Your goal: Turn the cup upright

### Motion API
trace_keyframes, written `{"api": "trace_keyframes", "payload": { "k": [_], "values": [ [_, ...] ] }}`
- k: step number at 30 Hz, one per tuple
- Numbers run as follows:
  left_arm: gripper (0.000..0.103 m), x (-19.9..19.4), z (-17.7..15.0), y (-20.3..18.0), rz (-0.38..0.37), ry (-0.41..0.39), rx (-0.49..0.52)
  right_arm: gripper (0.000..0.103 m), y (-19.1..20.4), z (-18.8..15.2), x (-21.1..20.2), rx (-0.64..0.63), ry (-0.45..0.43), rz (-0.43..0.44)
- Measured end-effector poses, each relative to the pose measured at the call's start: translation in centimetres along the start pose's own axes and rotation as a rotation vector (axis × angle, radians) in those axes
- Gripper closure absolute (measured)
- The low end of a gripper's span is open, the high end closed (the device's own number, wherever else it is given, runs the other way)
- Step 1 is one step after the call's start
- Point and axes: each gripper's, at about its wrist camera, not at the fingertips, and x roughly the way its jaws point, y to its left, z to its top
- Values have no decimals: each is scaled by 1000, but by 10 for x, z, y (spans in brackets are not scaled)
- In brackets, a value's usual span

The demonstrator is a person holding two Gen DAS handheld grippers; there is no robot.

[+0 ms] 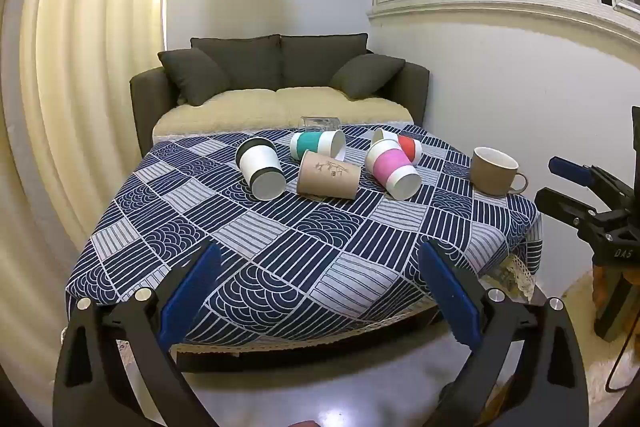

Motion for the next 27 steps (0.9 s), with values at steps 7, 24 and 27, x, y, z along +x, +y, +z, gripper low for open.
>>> {"api": "trace_keyframes", "payload": {
  "k": [7, 24, 27],
  "values": [
    [7, 0, 0, 0, -6, 4, -4, 5, 4, 1, 0, 2, -2, -1],
    [7, -3, 2, -3, -9, -8, 4, 5, -2, 3, -6, 22, -25, -9],
    [7, -3, 2, -3, -8, -8, 4, 5, -1, 4, -4, 22, -22, -12]
  ]
}}
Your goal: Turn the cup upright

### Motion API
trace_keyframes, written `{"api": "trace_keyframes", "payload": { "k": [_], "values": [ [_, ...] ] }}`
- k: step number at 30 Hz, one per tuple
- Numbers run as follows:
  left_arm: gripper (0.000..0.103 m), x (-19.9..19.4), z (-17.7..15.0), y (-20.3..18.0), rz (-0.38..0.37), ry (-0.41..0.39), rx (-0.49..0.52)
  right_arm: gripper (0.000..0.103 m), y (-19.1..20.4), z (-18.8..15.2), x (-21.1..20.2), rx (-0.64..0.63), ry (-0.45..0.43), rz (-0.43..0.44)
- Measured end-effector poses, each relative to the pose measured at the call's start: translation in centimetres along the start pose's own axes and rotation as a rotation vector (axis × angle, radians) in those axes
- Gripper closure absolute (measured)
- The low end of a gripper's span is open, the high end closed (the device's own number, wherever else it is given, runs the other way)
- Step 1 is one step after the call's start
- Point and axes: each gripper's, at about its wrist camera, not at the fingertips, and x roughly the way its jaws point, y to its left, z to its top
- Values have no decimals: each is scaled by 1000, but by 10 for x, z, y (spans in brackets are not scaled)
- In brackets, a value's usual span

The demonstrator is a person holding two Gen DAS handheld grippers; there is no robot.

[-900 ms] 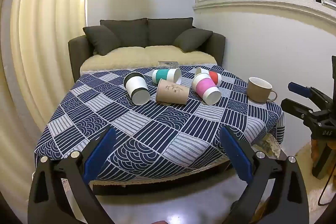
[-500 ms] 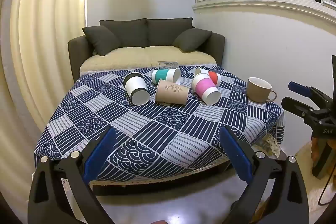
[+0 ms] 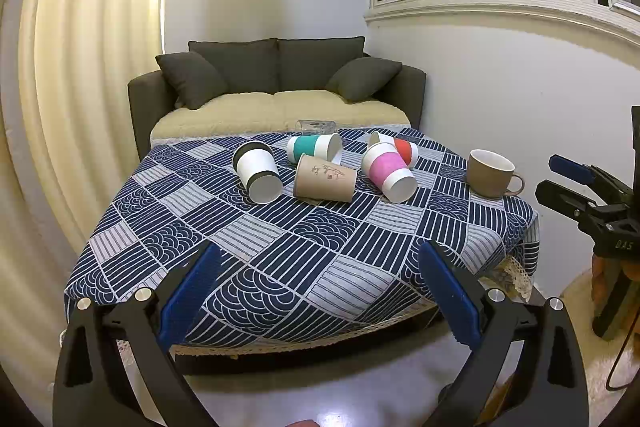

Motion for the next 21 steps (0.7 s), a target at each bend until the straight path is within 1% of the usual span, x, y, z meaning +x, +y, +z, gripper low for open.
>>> {"api": "trace_keyframes", "payload": {
  "k": [13, 21],
  "values": [
    [7, 0, 0, 0, -1, 0, 1, 5, -2, 0, -2, 8, -10, -5],
    [7, -1, 2, -7, 0, -5, 5, 5, -1, 1, -1, 9, -8, -4]
  ]
}}
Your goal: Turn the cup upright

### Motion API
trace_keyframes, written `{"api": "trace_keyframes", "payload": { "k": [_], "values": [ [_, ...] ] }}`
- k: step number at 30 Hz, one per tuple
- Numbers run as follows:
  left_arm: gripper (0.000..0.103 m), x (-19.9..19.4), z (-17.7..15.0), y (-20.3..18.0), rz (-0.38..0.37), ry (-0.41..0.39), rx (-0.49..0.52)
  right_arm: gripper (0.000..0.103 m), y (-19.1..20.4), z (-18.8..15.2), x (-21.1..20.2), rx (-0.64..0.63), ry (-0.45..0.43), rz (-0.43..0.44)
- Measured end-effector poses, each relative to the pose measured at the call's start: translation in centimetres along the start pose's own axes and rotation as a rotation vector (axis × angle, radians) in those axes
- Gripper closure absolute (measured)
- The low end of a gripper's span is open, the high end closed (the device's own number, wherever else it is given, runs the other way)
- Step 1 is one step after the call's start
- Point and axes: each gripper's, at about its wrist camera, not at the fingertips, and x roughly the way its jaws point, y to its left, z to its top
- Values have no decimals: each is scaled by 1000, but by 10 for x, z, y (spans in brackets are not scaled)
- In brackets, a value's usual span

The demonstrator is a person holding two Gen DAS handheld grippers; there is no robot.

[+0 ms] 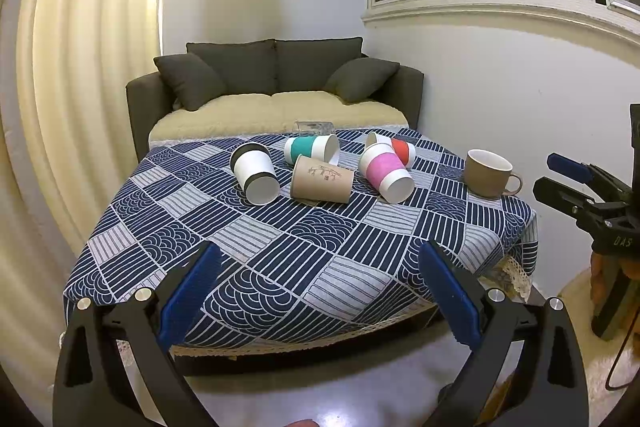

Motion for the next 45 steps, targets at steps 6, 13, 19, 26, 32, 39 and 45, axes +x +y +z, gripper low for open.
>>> {"api": "trace_keyframes", "payload": {
  "k": [6, 13, 19, 26, 32, 39, 45],
  "values": [
    [7, 0, 0, -1, -4, -5, -2, 5, 0, -1, 0, -2, -1, 1],
    [7, -1, 1, 0, -8, -7, -5, 5, 1, -2, 0, -2, 0, 2],
    [7, 0, 1, -1, -11, -8, -4, 5, 2, -2, 2, -3, 3, 3],
    [7, 1, 1, -1, -10, -5, -5, 5, 3, -3, 2, -5, 4, 4],
    [7, 1, 0, -1, -8, -6, -6, 5, 3, -4, 2, -4, 3, 4],
    [7, 1, 0, 2, -9, -1, -10, 5, 3, -4, 3, -3, 7, 6],
    [7, 6, -2, 5, -5, 23, -21, 5, 3, -3, 4, 3, 11, 18]
  ]
}}
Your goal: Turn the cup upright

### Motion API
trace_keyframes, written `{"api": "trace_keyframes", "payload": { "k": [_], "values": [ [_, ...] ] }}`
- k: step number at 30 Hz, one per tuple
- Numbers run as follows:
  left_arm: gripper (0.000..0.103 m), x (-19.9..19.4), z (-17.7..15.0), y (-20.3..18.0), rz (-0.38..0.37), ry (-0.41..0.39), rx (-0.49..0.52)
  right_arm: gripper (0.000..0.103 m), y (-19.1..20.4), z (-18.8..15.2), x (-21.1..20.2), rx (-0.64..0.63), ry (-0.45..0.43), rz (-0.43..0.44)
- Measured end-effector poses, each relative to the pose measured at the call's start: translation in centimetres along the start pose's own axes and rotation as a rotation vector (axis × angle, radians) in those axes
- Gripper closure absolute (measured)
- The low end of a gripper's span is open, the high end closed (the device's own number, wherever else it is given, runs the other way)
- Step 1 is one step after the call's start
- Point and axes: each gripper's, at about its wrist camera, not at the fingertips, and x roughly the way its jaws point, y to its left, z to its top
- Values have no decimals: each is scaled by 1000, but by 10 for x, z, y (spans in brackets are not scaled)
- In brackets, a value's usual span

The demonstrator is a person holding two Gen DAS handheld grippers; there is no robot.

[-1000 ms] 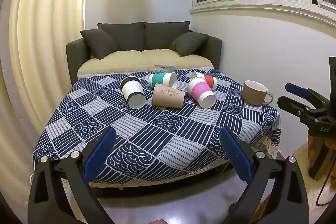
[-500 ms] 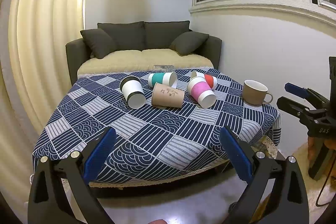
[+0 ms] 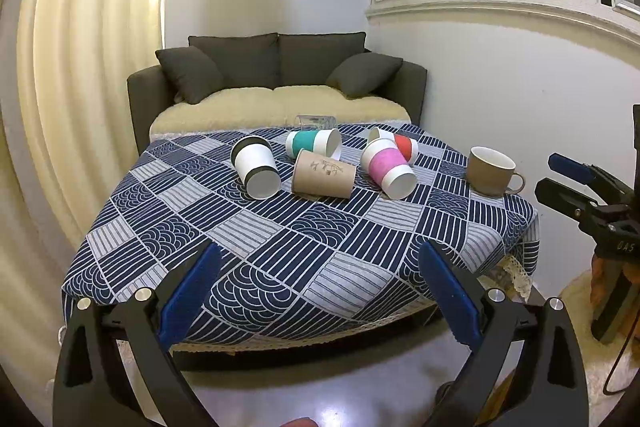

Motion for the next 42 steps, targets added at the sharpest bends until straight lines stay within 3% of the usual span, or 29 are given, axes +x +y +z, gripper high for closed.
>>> {"api": "trace_keyframes", "payload": {
  "k": [5, 12, 19, 25, 30, 37, 42],
  "values": [
    [7, 10, 4, 0, -21, 39, -8, 5, -5, 6, 11, 20, 30, 38],
    [7, 40, 13, 10, -45, 159, -66, 5, -14, 21, 42, 38, 75, 75],
    [7, 84, 58, 45, -9, 232, -175, 5, -16, 40, 82, 69, 124, 116],
    [7, 138, 103, 81, -7, 302, -286, 5, -14, 58, 124, 124, 186, 188],
    [8, 197, 126, 98, 29, 424, -325, 5, -8, 65, 147, 159, 197, 234],
    [13, 260, 134, 109, 81, 573, -298, 5, -6, 51, 160, 185, 232, 300],
    [15, 290, 132, 122, 74, 649, -359, 5, -11, 48, 166, 191, 235, 315]
  ]
}}
